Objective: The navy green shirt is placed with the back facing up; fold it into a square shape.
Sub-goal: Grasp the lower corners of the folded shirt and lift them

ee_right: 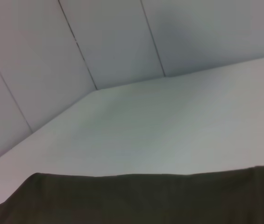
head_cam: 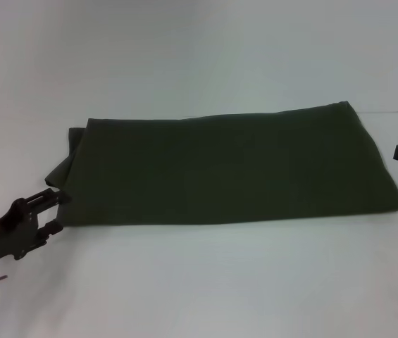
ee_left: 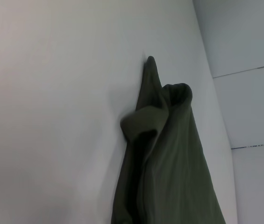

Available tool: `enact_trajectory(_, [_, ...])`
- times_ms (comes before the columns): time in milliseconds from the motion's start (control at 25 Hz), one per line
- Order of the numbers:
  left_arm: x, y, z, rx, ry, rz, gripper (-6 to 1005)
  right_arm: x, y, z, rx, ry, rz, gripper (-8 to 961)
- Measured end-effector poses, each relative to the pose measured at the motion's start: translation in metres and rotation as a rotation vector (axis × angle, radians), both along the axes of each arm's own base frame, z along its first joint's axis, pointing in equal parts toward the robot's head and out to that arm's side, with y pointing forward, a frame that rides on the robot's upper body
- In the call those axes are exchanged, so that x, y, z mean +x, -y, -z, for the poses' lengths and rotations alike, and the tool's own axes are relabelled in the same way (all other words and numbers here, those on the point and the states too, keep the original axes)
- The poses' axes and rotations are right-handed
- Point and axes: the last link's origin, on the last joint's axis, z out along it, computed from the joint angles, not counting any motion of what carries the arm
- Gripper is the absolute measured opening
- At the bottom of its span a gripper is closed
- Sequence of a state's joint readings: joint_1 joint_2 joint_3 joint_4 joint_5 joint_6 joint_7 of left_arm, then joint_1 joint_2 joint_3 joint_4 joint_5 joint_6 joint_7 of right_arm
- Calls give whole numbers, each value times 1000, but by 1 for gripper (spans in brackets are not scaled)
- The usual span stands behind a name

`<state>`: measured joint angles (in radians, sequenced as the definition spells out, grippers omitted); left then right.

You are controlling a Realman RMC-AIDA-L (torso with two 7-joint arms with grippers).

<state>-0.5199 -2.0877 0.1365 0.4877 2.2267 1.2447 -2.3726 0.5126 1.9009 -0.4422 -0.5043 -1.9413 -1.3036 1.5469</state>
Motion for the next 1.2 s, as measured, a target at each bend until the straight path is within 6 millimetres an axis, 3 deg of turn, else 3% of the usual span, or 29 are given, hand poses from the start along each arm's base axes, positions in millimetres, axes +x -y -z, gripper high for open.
enact_trajectory(160, [3, -6, -4, 23, -33, 38, 725, 3, -1, -3, -1, -2, 29, 671])
enact_trajectory(360, [18, -30, -17, 82, -163, 179, 723, 9, -2, -3, -2, 6, 72, 671])
enact_trajectory(560, [21, -47, -15, 52, -291, 203, 720, 15, -4, -4, -15, 2, 144, 671])
enact_trajectory(1200, [6, -38, -5, -22, -334, 133, 684, 16, -2, -6, -25, -18, 161, 670])
